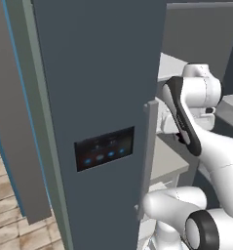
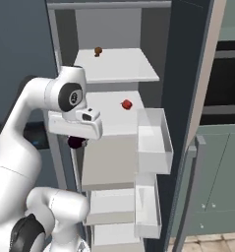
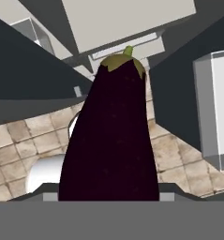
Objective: Transport the chicken drumstick and eggplant to the fridge. Place the chicken drumstick on the rack containing meat and place the eggplant on the rack containing the vegetable, ensuring meats and vegetables are on different racks.
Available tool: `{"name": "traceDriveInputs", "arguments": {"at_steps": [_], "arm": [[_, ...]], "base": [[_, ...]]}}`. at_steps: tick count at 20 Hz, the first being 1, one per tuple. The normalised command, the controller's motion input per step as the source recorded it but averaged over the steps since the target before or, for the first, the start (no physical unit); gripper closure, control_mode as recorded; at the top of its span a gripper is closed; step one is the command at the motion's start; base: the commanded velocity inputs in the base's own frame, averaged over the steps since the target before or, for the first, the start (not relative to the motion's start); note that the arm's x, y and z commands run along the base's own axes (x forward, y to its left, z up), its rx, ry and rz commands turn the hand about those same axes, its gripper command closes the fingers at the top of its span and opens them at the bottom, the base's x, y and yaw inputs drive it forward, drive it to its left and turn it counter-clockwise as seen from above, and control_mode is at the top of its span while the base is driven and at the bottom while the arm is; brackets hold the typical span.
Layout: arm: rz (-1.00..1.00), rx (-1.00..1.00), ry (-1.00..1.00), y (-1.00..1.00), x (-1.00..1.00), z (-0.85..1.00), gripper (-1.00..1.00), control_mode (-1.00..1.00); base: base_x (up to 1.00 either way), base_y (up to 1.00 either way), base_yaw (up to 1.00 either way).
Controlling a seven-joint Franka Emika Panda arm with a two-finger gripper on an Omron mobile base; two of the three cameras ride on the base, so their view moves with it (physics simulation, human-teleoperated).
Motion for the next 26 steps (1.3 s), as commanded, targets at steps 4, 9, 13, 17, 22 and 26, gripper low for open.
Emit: {"name": "traceDriveInputs", "arguments": {"at_steps": [4,9,13,17,22,26], "arm": [[0.00,0.00,0.00,0.00,0.00,0.00,1.00,1.00],[0.00,0.00,0.00,0.00,0.00,0.00,1.00,1.00],[0.00,0.00,0.00,0.00,0.00,0.00,1.00,1.00],[-0.05,0.00,0.00,0.00,0.58,0.00,1.00,-1.00],[-0.06,-0.02,-0.07,0.00,0.67,0.00,1.00,-1.00],[-0.02,-0.02,-0.21,0.00,0.51,0.00,1.00,-1.00]], "base": [[0.71,0.00,-0.24],[0.79,0.00,-0.09],[0.75,0.00,-0.08],[0.23,0.00,-0.02],[0.00,0.00,0.00],[0.00,0.00,0.00]]}}
